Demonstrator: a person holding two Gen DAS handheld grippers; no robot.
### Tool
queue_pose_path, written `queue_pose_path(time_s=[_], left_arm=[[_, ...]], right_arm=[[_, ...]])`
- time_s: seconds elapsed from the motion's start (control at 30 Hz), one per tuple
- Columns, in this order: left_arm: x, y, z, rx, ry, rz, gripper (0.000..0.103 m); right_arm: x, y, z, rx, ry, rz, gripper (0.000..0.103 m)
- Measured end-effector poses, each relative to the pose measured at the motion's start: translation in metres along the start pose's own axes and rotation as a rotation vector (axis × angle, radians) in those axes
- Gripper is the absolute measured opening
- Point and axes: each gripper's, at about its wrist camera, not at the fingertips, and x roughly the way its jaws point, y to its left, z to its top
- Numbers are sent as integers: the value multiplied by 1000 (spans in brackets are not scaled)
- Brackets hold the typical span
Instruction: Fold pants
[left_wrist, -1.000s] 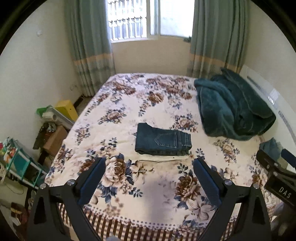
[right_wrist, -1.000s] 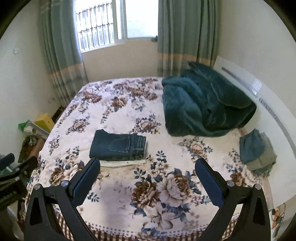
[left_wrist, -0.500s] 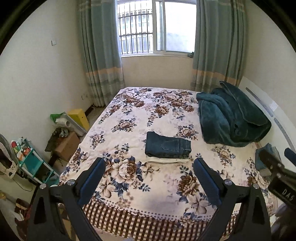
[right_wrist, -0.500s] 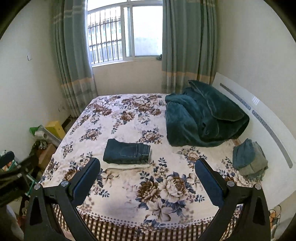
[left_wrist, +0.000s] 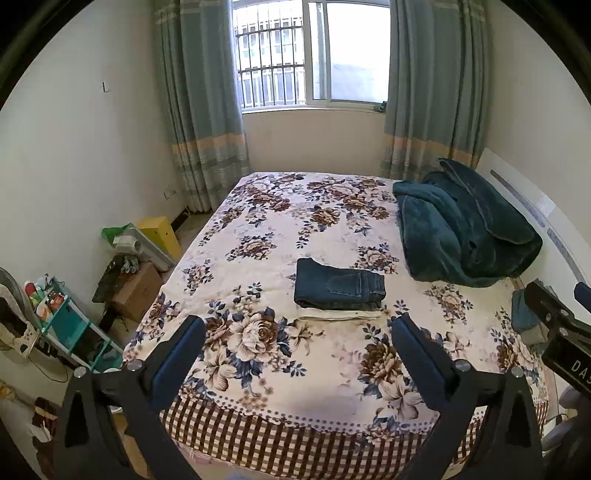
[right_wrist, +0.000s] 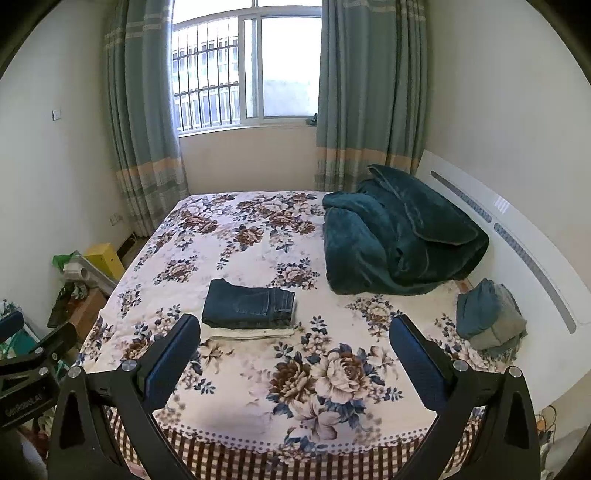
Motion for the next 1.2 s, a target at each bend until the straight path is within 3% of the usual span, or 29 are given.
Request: queue_pose_path(time_s=[1.2], left_arm=[[-8,0,-1,-25,-12,16,103]], right_arm=[[17,22,-13,-5,49,62,103]])
